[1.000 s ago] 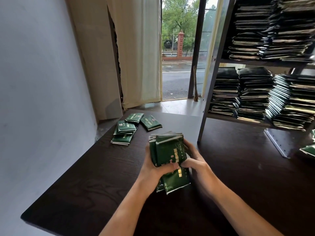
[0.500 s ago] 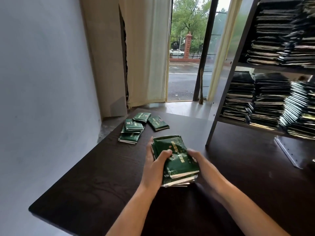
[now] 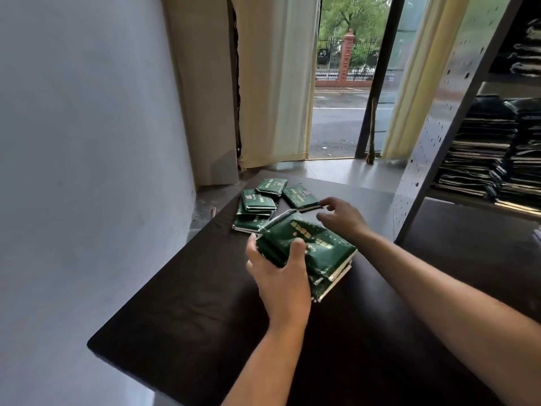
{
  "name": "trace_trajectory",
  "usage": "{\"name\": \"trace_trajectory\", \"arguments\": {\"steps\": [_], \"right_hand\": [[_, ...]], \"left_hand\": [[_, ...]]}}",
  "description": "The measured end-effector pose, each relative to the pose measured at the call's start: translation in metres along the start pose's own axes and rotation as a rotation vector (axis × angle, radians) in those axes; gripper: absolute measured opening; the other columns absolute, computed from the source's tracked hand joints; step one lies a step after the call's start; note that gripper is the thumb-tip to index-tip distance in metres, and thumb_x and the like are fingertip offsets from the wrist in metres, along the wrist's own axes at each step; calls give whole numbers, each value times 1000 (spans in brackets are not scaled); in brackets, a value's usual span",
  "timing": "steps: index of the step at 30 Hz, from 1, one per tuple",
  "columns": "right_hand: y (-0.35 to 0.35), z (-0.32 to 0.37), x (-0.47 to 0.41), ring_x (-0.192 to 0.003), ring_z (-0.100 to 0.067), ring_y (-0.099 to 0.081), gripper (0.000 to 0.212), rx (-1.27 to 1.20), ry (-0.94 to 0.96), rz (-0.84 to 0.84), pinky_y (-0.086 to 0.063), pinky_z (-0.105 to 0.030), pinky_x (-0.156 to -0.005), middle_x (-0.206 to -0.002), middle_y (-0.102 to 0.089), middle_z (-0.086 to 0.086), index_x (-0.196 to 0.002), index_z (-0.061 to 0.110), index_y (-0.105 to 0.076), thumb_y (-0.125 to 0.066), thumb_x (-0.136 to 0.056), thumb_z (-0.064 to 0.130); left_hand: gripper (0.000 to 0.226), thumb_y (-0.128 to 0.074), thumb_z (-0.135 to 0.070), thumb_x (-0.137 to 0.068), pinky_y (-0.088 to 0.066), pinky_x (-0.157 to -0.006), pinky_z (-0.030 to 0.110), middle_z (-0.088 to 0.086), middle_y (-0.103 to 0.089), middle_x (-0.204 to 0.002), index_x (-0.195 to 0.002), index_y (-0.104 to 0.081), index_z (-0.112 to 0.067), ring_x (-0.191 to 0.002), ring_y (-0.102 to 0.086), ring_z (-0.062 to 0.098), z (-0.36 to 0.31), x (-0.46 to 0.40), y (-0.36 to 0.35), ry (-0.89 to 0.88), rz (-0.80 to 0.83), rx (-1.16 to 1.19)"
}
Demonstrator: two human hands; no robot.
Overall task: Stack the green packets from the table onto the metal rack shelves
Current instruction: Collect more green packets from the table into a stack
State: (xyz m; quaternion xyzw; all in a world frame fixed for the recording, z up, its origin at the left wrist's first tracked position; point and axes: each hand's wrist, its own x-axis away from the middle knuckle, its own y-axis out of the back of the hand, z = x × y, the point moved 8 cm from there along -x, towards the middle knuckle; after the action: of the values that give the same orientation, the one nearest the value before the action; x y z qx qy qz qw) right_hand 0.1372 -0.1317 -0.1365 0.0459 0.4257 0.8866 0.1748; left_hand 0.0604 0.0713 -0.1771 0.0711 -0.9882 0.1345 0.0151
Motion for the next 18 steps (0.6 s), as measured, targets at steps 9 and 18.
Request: {"name": "trace_trajectory", "arguments": {"steps": [9, 18], "right_hand": [[-54, 16, -41, -153, -29, -17, 62, 401, 94, 160, -28, -54, -116, -167, -18, -9, -158, 22, -24, -49, -103, 36], [-22, 33, -6, -76, -23, -65, 34, 774, 285, -23, -52, -30, -73, -71, -58, 1, -103, 12, -60, -41, -107, 39]], "left_hand": [[86, -74, -49, -65, -59, -86, 40, -13, -44, -123, -141, -34, -45, -100, -65, 14, 1, 3, 1, 15, -31, -17], [80, -74, -41, -82, -52, -79, 30, -7, -40, -125, -148, -28, -37, -95, -57, 5, -3, 5, 2, 33, -27, -120]]}}
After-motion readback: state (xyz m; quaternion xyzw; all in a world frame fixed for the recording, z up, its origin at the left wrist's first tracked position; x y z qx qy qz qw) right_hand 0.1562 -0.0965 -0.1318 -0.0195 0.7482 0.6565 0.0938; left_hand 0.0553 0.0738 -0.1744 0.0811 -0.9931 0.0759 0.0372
